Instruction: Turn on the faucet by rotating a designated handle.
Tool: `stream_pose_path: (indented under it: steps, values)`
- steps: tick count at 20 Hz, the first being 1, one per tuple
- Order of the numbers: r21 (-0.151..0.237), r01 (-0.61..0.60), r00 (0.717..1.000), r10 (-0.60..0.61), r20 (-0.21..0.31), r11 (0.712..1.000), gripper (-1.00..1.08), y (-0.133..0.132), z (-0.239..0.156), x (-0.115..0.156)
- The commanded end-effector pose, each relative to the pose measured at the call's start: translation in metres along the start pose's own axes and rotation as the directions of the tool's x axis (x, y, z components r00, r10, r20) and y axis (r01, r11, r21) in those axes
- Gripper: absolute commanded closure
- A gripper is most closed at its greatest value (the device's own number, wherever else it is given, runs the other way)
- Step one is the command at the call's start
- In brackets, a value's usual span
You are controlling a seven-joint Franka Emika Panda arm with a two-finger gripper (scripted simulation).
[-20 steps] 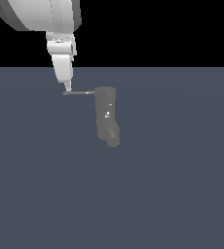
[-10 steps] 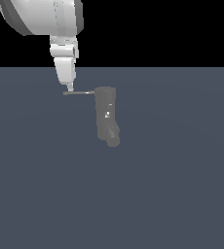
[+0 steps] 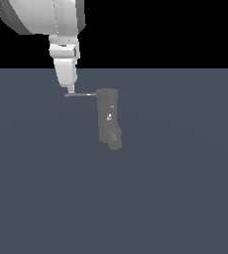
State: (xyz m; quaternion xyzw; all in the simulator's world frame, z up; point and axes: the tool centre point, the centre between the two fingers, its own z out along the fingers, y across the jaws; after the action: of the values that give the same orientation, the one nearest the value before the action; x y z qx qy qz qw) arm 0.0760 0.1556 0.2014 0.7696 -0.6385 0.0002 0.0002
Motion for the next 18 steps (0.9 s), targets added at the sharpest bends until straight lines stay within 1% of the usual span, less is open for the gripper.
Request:
stream_pose_path:
  steps: [1,18]
  values:
    - [0.000,0.000,1.000,0.000,0.000,1.000,1.08,0.007,0.000,0.000]
    - [0.000,0.000,1.000,0.000,0.000,1.000,1.08,0.053,0.000,0.001]
